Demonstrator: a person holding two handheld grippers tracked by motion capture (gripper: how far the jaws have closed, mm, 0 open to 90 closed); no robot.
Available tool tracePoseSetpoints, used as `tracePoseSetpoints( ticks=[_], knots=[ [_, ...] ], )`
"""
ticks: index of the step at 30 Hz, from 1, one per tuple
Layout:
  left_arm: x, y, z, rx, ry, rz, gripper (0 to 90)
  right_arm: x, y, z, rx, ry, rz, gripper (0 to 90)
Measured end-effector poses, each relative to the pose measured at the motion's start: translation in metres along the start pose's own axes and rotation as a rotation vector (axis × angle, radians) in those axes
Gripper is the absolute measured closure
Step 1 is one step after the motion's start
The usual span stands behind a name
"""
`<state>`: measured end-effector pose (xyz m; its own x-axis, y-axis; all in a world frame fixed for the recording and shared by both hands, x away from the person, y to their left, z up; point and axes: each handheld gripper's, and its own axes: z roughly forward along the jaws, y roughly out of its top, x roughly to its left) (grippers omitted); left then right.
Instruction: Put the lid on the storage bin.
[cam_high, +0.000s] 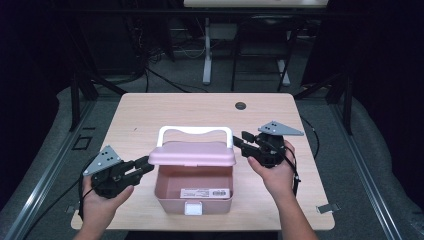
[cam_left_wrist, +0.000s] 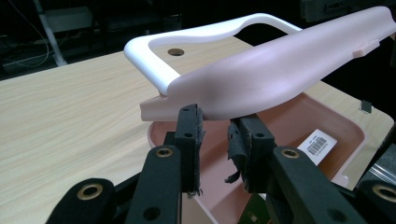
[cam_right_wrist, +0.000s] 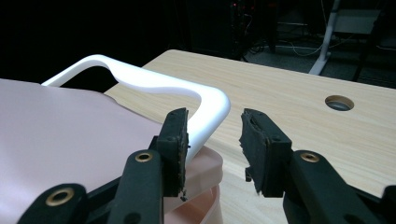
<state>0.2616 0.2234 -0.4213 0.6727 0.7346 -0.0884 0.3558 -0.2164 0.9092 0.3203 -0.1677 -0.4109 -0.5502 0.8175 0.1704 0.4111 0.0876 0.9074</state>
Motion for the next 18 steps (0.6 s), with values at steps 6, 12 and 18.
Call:
tracePoseSetpoints(
  ticks=[6, 12, 18],
  knots=[
    [-0.002, -0.005, -0.002, -0.008, -0.004, -0.005, 72.9, 0.001, -0.001, 0.002, 0.004, -0.004, -0.001, 60.6],
    [-0.006, -0.012, -0.004, 0.006, -0.001, 0.002, 72.9, 0.0, -0.002, 0.002, 0.0, -0.006, 0.003, 60.6],
    [-0.008, -0.018, -0.005, 0.003, -0.004, -0.001, 73.0, 0.0, -0.002, 0.003, 0.0, -0.013, 0.008, 60.7]
  ],
)
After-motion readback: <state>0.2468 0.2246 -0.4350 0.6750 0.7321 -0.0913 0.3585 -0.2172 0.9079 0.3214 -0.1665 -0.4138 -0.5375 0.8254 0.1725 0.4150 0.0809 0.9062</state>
